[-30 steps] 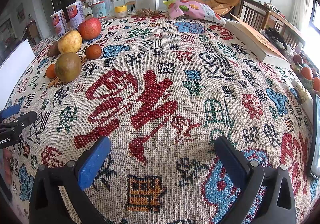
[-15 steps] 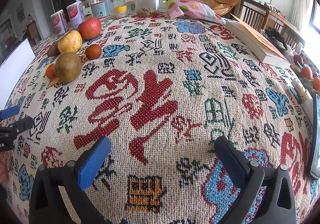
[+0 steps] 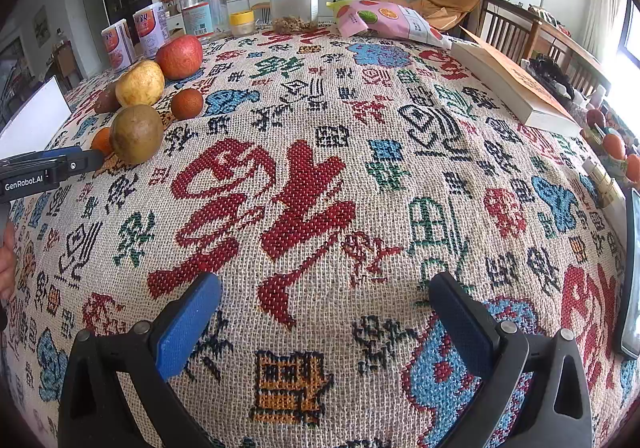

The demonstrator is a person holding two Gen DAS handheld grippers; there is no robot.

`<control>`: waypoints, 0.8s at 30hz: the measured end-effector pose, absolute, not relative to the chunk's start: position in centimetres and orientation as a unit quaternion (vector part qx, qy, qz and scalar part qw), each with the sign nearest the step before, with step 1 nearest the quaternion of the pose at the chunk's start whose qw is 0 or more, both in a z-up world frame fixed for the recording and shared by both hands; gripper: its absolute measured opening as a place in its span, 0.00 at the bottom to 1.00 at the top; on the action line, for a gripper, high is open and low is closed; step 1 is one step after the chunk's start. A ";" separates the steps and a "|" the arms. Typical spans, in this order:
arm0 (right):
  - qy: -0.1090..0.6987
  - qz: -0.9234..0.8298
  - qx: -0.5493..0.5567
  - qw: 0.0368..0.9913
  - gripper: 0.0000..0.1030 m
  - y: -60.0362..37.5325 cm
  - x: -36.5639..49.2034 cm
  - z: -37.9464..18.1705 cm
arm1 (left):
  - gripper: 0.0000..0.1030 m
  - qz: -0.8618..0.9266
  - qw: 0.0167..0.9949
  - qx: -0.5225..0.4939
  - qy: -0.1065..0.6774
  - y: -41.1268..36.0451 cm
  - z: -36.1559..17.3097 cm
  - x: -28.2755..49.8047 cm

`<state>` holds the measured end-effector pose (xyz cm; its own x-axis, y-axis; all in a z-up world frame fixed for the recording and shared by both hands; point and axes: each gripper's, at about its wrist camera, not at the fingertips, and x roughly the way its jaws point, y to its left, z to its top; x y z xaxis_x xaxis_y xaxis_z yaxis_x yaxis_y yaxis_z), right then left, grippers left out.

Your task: Organize fruits

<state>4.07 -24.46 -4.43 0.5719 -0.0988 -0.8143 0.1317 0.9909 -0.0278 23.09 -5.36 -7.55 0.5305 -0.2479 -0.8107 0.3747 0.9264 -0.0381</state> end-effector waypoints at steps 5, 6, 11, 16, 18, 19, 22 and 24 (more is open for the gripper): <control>0.458 -0.065 0.018 0.886 1.00 -24.5 4.1 -4.4 | 0.30 -0.190 0.881 0.070 0.428 -5.5 -7.6 23.4; 0.458 -0.065 0.018 0.886 1.00 -24.5 4.1 -4.4 | 0.29 -0.191 0.881 0.066 0.427 -5.4 -7.5 23.3; 0.458 -0.065 0.018 0.886 1.00 -24.5 4.1 -4.4 | 0.29 -0.182 0.884 0.063 0.426 -4.0 -7.2 21.5; 0.458 -0.065 0.018 0.886 1.00 -24.5 4.1 -4.4 | 0.29 -0.167 0.886 0.065 0.428 -1.0 -6.4 17.5; 0.458 -0.065 0.018 0.886 1.00 -24.5 4.1 -4.4 | 0.29 -0.160 0.886 0.059 0.431 0.6 -6.3 15.9; 0.458 -0.065 0.018 0.886 1.00 -24.5 4.1 -4.4 | 0.29 -0.153 0.887 0.055 0.433 1.3 -6.4 15.2; 0.458 -0.065 0.018 0.886 1.00 -24.5 4.1 -4.4 | 0.29 -0.136 0.885 0.040 0.444 3.4 -7.0 13.6; 0.458 -0.065 0.018 0.886 1.00 -24.5 4.1 -4.4 | 0.29 -0.125 0.886 0.036 0.445 4.4 -7.3 13.0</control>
<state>4.07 -24.48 -4.43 0.5719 -0.0987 -0.8144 0.1319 0.9909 -0.0275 13.04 4.37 -7.34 0.5718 -0.1902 -0.7980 0.2537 0.9661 -0.0485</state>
